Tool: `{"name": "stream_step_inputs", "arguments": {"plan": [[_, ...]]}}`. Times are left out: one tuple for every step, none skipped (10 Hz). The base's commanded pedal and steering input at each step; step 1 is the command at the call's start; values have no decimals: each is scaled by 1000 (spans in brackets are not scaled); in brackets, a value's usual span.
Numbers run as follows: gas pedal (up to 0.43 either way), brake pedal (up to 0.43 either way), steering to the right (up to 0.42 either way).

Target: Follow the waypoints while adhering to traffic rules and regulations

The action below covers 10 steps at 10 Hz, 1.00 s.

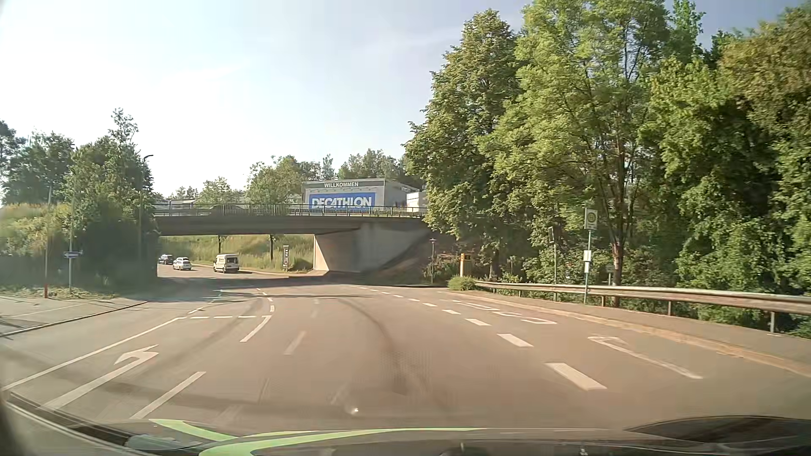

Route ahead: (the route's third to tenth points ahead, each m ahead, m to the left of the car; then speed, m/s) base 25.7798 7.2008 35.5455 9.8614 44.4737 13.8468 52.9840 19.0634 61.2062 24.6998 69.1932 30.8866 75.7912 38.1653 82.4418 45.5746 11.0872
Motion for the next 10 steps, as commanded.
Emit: {"name": "stream_step_inputs", "arguments": {"plan": [[67,0,-52],[67,0,-51],[67,0,-51],[67,0,-51],[67,0,-51],[67,0,-50],[67,0,-50],[67,0,-50],[67,0,-50],[67,0,-50]]}}
